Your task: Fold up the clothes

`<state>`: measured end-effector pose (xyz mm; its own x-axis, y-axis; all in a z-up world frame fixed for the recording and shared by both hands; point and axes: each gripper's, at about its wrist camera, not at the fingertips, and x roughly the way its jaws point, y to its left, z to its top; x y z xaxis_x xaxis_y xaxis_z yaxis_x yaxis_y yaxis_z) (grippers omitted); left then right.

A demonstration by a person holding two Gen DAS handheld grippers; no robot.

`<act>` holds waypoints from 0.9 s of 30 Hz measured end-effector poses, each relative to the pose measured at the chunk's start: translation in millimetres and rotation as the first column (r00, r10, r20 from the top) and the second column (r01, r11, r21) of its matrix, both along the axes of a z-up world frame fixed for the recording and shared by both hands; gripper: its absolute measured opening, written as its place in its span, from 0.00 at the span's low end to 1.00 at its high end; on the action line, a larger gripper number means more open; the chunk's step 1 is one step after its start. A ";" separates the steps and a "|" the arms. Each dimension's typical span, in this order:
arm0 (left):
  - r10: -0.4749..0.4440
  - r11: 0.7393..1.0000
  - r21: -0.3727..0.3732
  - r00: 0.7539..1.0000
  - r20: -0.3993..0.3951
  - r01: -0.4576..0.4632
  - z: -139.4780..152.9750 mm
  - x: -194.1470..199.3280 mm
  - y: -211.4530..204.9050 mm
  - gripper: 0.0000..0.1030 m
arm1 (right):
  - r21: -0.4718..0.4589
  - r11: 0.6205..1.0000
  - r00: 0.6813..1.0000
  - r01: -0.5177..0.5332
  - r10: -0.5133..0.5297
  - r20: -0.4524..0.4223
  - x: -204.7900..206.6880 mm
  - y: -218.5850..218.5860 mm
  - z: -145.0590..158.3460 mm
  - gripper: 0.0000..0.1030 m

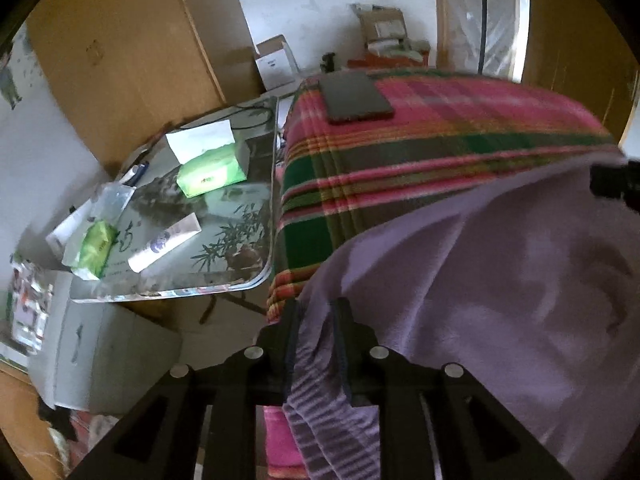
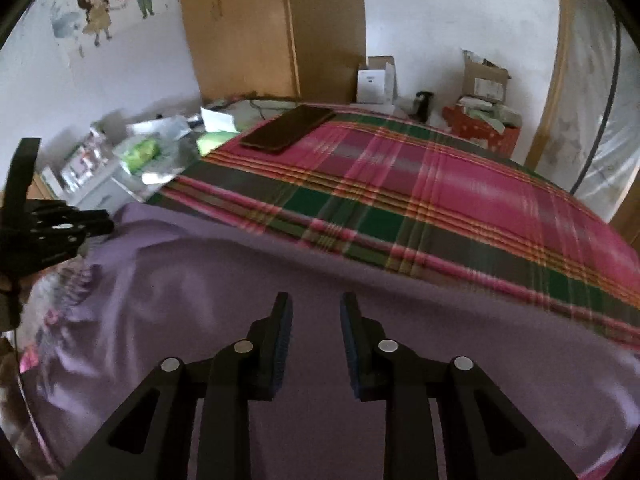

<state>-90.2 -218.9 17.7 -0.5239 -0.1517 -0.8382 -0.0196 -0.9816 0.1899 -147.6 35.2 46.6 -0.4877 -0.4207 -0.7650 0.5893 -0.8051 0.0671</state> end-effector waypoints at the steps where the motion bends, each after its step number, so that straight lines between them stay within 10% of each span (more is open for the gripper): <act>1: -0.002 1.000 -0.003 1.000 0.003 0.002 -1.6 -1.7 -0.7 0.18 | 0.015 1.000 1.000 -0.002 0.002 -0.011 -3.6 -3.8 -1.4 0.29; 27: -0.083 0.993 0.088 0.997 0.008 0.082 -8.2 -13.1 -12.7 0.30 | 0.138 0.956 0.961 -0.261 0.271 -0.062 -14.9 -58.4 -18.4 0.34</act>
<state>-103.3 -231.6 9.6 -0.5218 -0.0342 -0.8524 -0.1026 -0.9894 0.1025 -162.5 -23.2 28.2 -0.4327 -0.4454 -0.7838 0.7824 -0.6175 -0.0809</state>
